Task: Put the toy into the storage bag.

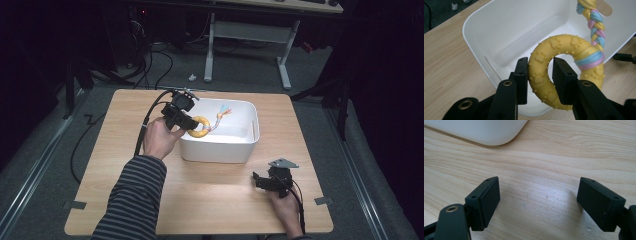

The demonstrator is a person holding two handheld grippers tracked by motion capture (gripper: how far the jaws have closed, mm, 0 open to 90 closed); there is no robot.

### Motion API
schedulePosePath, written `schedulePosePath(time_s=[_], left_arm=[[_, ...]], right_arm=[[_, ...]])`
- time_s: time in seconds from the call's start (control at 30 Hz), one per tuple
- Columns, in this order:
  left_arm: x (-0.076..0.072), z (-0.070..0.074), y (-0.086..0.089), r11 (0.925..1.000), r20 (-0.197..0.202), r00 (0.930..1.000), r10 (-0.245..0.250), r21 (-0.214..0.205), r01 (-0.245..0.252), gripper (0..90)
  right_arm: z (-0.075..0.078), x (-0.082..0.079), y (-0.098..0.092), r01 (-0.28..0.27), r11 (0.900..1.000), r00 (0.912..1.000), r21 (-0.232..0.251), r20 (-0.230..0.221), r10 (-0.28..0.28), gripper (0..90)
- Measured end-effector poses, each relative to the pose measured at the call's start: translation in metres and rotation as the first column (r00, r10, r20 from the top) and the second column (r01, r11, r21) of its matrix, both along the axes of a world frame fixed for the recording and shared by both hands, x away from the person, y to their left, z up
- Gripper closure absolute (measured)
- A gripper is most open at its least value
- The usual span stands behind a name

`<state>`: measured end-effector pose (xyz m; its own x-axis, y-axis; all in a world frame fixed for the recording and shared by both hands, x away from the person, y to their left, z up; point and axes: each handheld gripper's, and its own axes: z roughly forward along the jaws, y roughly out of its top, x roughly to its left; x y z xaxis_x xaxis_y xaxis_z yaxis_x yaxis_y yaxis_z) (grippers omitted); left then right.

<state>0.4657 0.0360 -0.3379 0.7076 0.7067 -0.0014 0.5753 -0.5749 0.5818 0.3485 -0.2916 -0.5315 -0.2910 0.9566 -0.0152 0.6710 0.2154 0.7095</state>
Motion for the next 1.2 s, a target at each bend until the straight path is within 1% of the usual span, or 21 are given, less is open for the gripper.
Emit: schedulePosePath(time_s=[0.13,0.2,0.33,0.57,0.73,0.77,0.9,0.97,1.1,1.2], left_arm=[[0.002,-0.003,-0.002,0.9997,0.002,1.0000,0.009,0.020,-0.009,66.6],[0.003,-0.005,-0.004,0.9992,0.015,0.9998,0.010,0.038,-0.011,66.6],[0.005,-0.006,-0.006,0.9993,0.010,0.9999,0.014,0.034,-0.014,66.6],[0.011,-0.014,-0.012,0.9985,0.001,0.9997,0.023,0.049,-0.023,66.6],[0.014,-0.018,-0.014,0.9983,-0.002,0.9996,0.029,0.050,-0.029,66.5],[0.015,-0.021,-0.015,0.9978,-0.003,0.9995,0.031,0.059,-0.031,66.5],[0.016,-0.026,-0.017,0.9974,-0.011,0.9995,0.031,0.066,-0.030,66.5],[0.016,-0.028,-0.019,0.9966,-0.013,0.9995,0.029,0.077,-0.028,66.5],[0.017,-0.030,-0.021,0.9966,-0.016,0.9995,0.026,0.079,-0.024,66.5],[0.017,-0.032,-0.024,0.9964,-0.027,0.9995,0.019,0.083,-0.017,66.4]], right_arm=[[0.000,0.000,0.000,-0.003,1.0000,1.0000,-0.002,0.002,0.003,18.8],[0.000,0.000,0.000,-0.004,1.0000,1.0000,-0.002,0.002,0.004,18.8],[0.000,0.001,0.000,-0.004,1.0000,1.0000,-0.003,0.002,0.004,18.8],[0.000,0.000,0.000,-0.004,1.0000,1.0000,-0.003,0.002,0.004,18.8],[0.000,0.000,0.000,-0.003,1.0000,1.0000,-0.002,0.002,0.003,18.8],[0.000,0.000,0.000,-0.004,1.0000,1.0000,-0.002,0.001,0.004,18.8],[0.000,0.000,0.000,-0.004,1.0000,1.0000,-0.003,0.002,0.004,18.8],[0.000,0.000,0.000,-0.004,1.0000,1.0000,-0.003,0.002,0.004,18.8],[0.000,0.000,0.000,-0.004,1.0000,1.0000,-0.003,0.002,0.004,18.8],[0.000,0.000,0.000,-0.004,1.0000,1.0000,-0.003,0.002,0.004,18.8]])
